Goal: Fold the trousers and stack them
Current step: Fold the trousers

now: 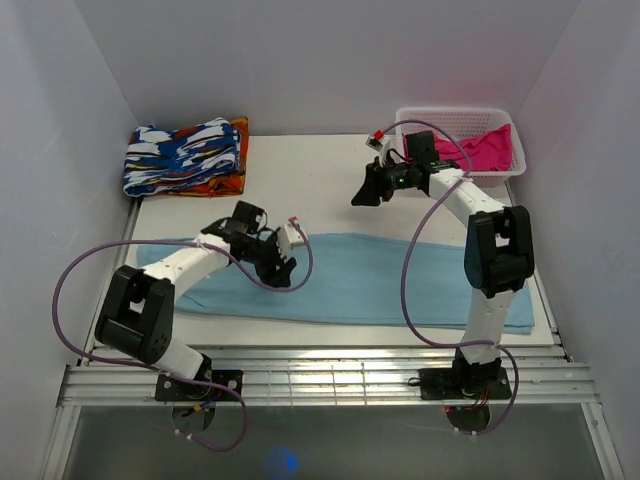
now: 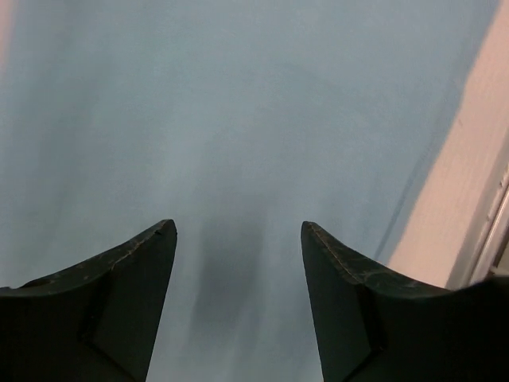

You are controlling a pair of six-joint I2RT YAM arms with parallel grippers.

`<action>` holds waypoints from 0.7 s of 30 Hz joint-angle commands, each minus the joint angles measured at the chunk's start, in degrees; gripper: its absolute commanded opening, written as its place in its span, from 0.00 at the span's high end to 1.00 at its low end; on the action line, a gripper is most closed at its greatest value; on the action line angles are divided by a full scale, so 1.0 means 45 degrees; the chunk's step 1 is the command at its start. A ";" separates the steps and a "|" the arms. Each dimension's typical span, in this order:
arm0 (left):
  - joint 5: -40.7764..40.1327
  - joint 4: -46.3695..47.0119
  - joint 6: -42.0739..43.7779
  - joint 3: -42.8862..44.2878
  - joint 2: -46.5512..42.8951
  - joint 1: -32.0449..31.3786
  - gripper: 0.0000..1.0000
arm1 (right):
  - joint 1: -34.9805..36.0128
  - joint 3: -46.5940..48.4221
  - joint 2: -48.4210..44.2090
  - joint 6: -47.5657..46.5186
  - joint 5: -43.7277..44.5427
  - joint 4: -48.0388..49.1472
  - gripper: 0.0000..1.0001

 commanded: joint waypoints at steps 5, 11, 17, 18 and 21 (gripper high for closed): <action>0.1775 -0.1617 -0.0749 0.5710 0.2336 0.3579 0.28 | 0.1029 0.1984 0.2084 0.1516 -0.0526 0.1972 0.53; 0.3082 -0.3003 0.1419 0.6651 0.4315 0.4011 0.28 | 0.1303 0.2493 0.2867 0.2218 -0.0565 0.2362 0.52; 0.3807 -0.3494 0.2574 0.6495 0.5175 0.4011 0.25 | 0.1362 0.2454 0.3140 0.2667 -0.0662 0.2655 0.48; 0.3749 -0.3455 0.2439 0.6515 0.5447 0.4011 0.27 | 0.1420 0.2415 0.3160 0.2688 -0.0759 0.2675 0.47; 0.3554 -0.3280 0.2457 0.6515 0.5762 0.4011 0.38 | 0.1517 0.2259 0.3141 0.2688 -0.0780 0.2792 0.45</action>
